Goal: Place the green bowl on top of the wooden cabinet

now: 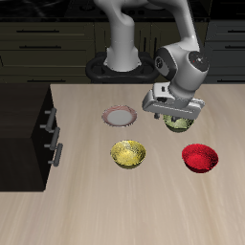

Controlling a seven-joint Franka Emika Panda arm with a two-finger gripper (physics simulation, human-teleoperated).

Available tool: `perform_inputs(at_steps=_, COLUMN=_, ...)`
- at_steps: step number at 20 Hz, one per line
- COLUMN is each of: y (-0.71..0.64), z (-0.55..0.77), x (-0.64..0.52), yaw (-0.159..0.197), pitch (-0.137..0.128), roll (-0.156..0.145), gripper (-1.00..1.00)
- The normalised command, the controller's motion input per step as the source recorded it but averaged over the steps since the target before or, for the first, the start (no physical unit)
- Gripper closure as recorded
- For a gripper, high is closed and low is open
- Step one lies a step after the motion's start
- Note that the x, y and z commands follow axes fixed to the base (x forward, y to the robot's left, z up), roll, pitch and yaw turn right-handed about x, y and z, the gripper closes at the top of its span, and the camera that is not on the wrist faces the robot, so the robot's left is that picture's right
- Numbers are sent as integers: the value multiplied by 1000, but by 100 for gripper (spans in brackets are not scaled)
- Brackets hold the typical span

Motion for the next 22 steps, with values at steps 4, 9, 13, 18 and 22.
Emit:
perform_inputs(at_steps=4, y=-67, z=18, x=-5, yaw=-37, pitch=7, roll=5, gripper=100)
perform_inputs(at_steps=9, y=-44, z=-24, x=-14, yaw=7, pitch=-7, roll=8, gripper=100)
perform_inputs(at_steps=13, y=-12, z=36, x=-7, yaw=-5, pitch=-10, roll=11, gripper=100)
perform_inputs(at_steps=18, y=-54, z=102, x=-29, yaw=13, pitch=-29, roll=2, gripper=100)
perform_inputs(at_steps=22, y=-116, z=174, x=-46, yaw=34, pitch=-41, roll=3, gripper=100)
